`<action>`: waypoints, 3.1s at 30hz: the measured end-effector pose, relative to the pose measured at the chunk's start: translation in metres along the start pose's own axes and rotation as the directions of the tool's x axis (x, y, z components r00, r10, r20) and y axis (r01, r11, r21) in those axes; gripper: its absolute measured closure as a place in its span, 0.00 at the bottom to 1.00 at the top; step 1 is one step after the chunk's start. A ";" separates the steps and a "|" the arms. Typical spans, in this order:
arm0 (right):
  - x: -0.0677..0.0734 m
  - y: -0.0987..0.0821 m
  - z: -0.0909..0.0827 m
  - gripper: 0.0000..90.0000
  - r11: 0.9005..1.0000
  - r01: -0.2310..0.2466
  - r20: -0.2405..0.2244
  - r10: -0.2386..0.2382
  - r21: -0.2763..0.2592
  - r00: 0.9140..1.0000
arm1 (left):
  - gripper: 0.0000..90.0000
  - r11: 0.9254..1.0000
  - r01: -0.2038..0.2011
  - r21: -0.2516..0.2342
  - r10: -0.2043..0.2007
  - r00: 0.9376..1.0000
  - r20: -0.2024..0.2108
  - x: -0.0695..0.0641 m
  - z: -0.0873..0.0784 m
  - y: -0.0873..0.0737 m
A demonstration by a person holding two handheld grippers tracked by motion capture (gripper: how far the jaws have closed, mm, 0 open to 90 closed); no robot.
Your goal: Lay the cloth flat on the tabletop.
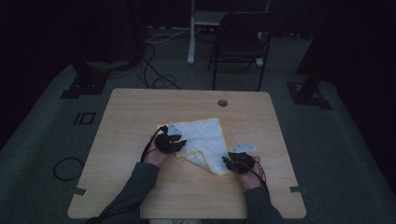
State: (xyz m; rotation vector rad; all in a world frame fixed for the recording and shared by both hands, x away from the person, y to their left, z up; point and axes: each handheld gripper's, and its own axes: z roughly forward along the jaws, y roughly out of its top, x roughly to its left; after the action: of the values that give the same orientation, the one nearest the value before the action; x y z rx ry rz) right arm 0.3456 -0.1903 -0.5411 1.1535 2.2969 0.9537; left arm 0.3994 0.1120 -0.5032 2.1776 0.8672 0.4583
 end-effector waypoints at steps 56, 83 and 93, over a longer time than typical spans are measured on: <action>0.001 0.027 0.016 0.68 0.999 0.003 0.004 -0.002 -0.050 1.000 | 0.97 0.997 0.035 0.070 -0.036 0.999 0.005 -0.026 -0.079 -0.098; -0.005 0.017 0.021 0.67 0.999 -0.040 -0.008 0.040 -0.014 0.999 | 0.90 0.995 0.003 0.099 -0.007 0.999 0.034 -0.028 -0.052 -0.086; 0.006 0.003 0.006 0.66 0.998 -0.062 0.001 0.062 -0.012 0.998 | 0.91 0.996 0.038 0.085 -0.041 0.999 0.036 -0.029 -0.061 -0.096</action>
State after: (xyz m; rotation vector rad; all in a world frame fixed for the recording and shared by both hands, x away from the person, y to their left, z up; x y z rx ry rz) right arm 0.3470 -0.1816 -0.5430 1.2266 2.2629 0.9881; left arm 0.3032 0.1708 -0.5354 2.2346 0.9227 0.3664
